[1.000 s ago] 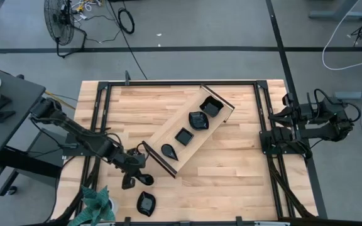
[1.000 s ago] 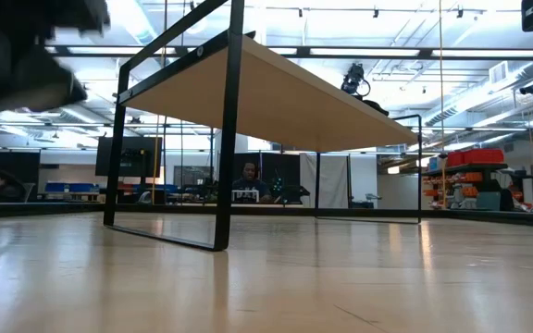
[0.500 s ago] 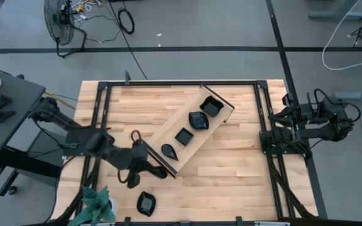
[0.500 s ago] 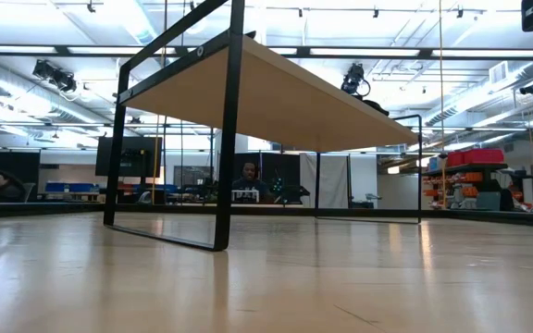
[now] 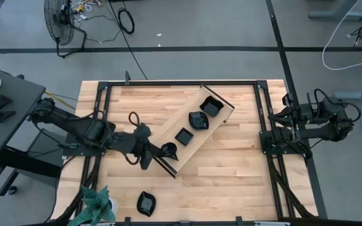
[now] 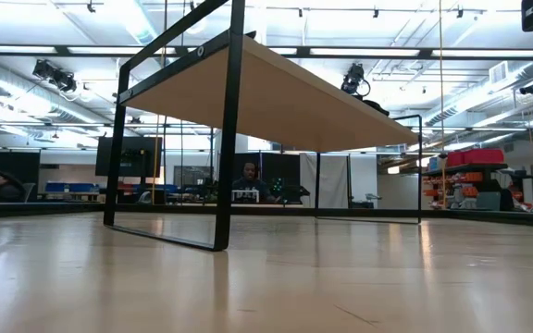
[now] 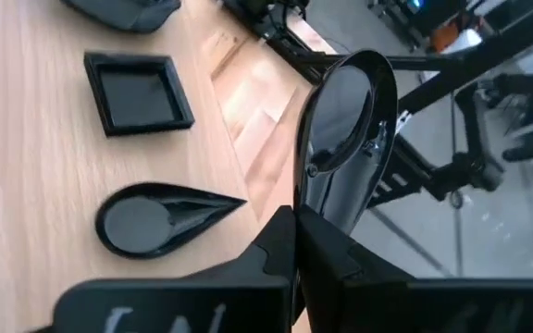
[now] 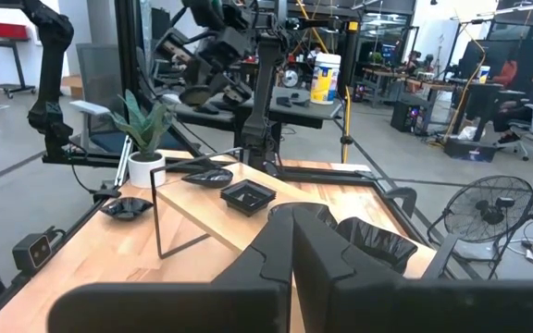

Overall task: Pick & Place Mini shaped plates
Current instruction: Stack the black teardrop shaped plate on top of the black teardrop shaped plate on the shelf

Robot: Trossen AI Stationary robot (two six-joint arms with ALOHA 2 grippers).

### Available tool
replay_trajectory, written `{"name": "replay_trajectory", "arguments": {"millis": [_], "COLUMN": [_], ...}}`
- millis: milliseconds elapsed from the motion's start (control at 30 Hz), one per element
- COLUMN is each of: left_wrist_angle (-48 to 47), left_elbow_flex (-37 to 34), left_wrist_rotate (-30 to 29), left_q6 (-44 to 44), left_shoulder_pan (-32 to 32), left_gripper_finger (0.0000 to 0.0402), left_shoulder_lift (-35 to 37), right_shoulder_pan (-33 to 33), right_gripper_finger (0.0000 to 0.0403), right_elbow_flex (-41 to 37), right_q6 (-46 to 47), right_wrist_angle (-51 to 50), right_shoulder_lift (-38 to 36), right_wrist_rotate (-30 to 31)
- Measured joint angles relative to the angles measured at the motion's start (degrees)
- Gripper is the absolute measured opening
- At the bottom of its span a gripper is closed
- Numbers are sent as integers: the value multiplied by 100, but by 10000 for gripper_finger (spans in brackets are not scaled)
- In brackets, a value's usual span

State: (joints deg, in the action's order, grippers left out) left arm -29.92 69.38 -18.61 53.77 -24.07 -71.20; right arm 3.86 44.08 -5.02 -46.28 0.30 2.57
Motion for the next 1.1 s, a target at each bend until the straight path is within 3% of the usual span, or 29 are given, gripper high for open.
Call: {"name": "replay_trajectory", "arguments": {"millis": [300,533,733,1100], "left_wrist_angle": [5,1,22,259], "left_elbow_flex": [0,0,4,2], "left_wrist_rotate": [-71,-1254,-2074,-2280], "left_q6": [1821,3962,5119,6820], "left_shoulder_pan": [281,336,159,-432], "left_gripper_finger": [8,4,4,3], "left_shoulder_lift": [0,-1,-63,-595], "right_shoulder_pan": [-2,0,-1,-1], "right_gripper_finger": [10,10,10,10], "right_elbow_flex": [-1,-1,1,-1], "right_q6": [0,0,-1,0], "right_wrist_angle": [-2,-2,-1,-3], "right_shoulder_lift": [-1,1,-1,1], "right_wrist_rotate": [0,0,0,0]}}
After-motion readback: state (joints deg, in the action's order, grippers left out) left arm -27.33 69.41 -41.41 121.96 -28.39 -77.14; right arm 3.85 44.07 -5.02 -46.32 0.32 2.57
